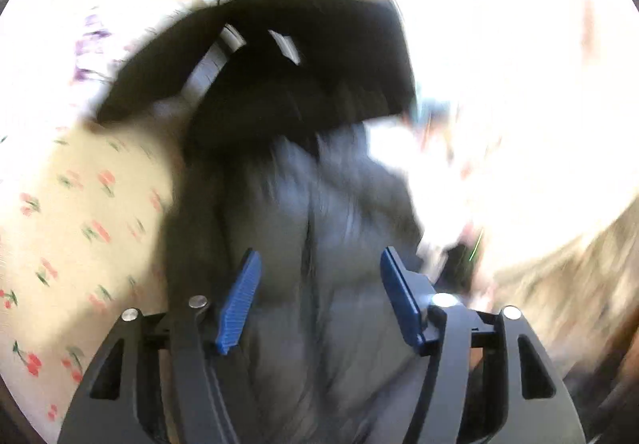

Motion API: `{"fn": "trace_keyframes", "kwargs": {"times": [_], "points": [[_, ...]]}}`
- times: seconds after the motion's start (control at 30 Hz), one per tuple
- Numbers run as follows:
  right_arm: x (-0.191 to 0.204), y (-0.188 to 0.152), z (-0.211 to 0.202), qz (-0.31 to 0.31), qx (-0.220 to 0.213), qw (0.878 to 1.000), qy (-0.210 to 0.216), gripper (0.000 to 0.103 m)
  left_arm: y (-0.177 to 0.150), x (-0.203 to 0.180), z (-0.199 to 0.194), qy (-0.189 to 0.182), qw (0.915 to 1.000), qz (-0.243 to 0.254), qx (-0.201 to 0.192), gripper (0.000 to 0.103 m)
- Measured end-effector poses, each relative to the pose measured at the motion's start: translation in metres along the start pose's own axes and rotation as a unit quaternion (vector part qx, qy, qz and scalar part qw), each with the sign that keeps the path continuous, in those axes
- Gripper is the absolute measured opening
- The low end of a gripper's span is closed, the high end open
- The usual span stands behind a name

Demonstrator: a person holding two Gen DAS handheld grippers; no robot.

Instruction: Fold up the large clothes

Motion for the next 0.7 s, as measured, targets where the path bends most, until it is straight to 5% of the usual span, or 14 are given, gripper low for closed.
{"fn": "trace_keyframes", "kwargs": {"times": [0.07,0.23,0.33,0.43,0.47,0.53,0.57,0.63,0.7], "points": [[0.001,-0.001,0.002,-0.001,-0.001,1.000,-0.003,0.096,0.032,0.014,-0.021,-0.053,0.9928,-0.075,-0.077,0.074],[0.005,-0.006,0.007,-0.001,-0.004,1.000,-0.009,0.096,0.077,0.008,-0.027,-0.120,0.9723,-0.145,-0.138,0.077],[0.006,-0.008,0.008,-0.001,-0.006,1.000,-0.011,0.096,0.101,0.023,-0.020,-0.088,0.9598,-0.215,-0.157,0.082],[0.008,-0.009,0.009,-0.002,-0.006,1.000,-0.010,0.096,0.114,0.057,-0.008,-0.074,0.9217,-0.335,-0.182,0.082],[0.008,-0.008,0.009,-0.001,-0.006,1.000,-0.010,0.096,0.122,0.062,-0.009,-0.059,0.9174,-0.342,-0.194,0.081],[0.008,-0.009,0.008,0.001,-0.006,1.000,-0.006,0.096,0.140,0.065,-0.004,-0.017,0.9158,-0.352,-0.193,0.077],[0.009,-0.009,0.008,0.003,-0.006,1.000,-0.004,0.096,0.151,0.062,0.000,0.004,0.9207,-0.341,-0.190,0.058],[0.008,-0.008,0.007,0.006,-0.005,1.000,0.000,0.096,0.178,0.037,0.005,0.063,0.9425,-0.276,-0.177,0.017],[0.006,-0.006,0.005,0.008,-0.003,1.000,0.006,0.096,0.216,-0.032,0.003,0.102,0.9693,-0.141,-0.174,0.013]]}}
Point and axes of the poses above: each gripper's, at about its wrist camera, not at the fingertips, and z roughly the way its jaws point, x to its left, y to its top, the point moved 9 cm from there along z, roughly the way its jaws point, and after that the axes turned 10 degrees about x, right-handed, at the moved point
